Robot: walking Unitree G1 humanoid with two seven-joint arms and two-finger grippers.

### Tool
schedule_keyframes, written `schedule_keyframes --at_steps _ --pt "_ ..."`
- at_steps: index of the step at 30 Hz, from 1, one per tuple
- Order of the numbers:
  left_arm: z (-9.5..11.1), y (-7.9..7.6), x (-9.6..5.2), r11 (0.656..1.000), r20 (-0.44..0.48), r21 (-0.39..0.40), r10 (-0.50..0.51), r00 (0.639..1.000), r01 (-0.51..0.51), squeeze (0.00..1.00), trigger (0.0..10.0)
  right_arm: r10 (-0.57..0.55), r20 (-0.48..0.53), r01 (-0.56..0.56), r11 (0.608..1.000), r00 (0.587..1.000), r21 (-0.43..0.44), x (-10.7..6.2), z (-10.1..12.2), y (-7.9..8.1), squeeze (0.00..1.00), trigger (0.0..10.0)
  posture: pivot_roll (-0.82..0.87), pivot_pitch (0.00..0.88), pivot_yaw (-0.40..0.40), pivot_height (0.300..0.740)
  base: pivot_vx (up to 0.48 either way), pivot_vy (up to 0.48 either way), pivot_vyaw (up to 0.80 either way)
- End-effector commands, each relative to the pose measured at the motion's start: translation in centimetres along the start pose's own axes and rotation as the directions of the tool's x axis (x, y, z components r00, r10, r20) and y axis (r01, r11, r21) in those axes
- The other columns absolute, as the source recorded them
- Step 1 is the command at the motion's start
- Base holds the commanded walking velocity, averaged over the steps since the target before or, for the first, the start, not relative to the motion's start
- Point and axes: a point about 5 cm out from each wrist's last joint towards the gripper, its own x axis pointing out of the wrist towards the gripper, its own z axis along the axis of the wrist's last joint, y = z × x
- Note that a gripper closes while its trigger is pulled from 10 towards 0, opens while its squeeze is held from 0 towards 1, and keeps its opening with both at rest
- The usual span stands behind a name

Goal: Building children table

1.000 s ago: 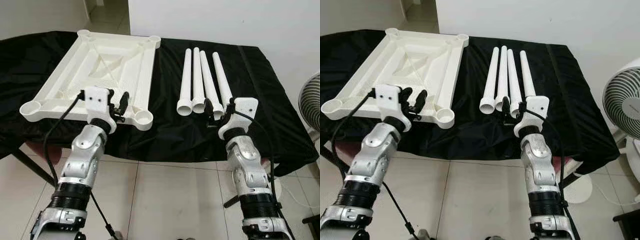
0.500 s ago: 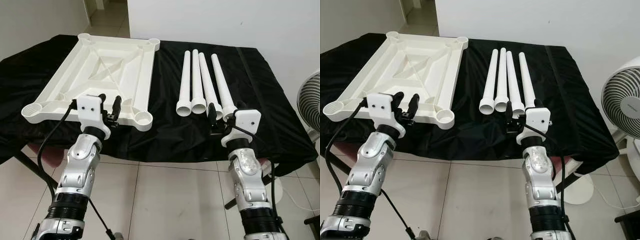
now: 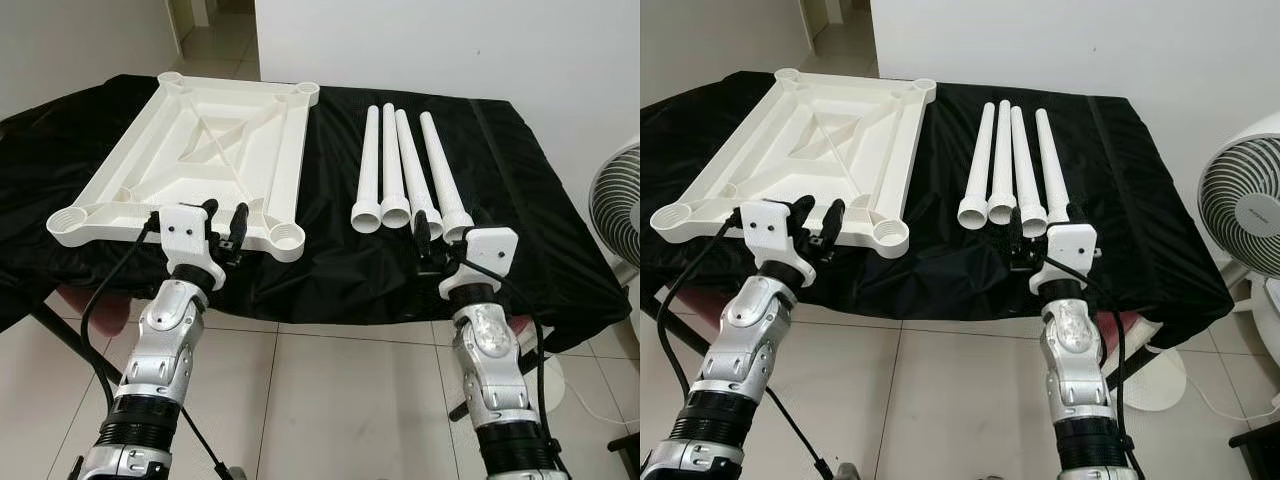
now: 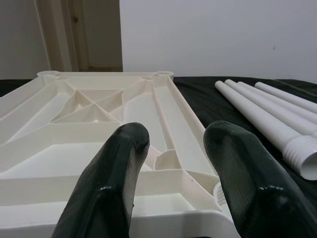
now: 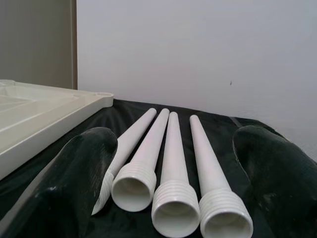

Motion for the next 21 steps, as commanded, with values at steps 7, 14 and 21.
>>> schedule_keyframes --at_steps 7,14,21 --pt "0.69 0.11 0.08 0.999 0.033 0.013 -0.040 0.999 0.040 0.00 10.0 0.007 0.006 -0.007 1.000 1.000 -0.004 0.62 0.07 -0.33 0.00 10.0 0.13 0.003 -0.019 0.740 0.155 0.000 0.00" --pt "0.74 0.32 -0.04 1.000 0.033 0.013 -0.026 0.999 0.025 0.00 10.0 0.014 0.008 -0.014 1.000 1.000 0.000 1.08 0.14 -0.20 0.00 10.0 0.14 0.000 -0.027 0.740 0.278 0.000 0.00" --pt "0.78 0.42 -0.11 1.000 0.035 0.013 -0.019 0.999 0.018 0.00 10.0 0.028 0.000 -0.028 1.000 1.000 -0.001 1.02 -0.06 -0.13 0.00 10.0 0.14 0.000 -0.034 0.740 0.281 0.000 0.00"
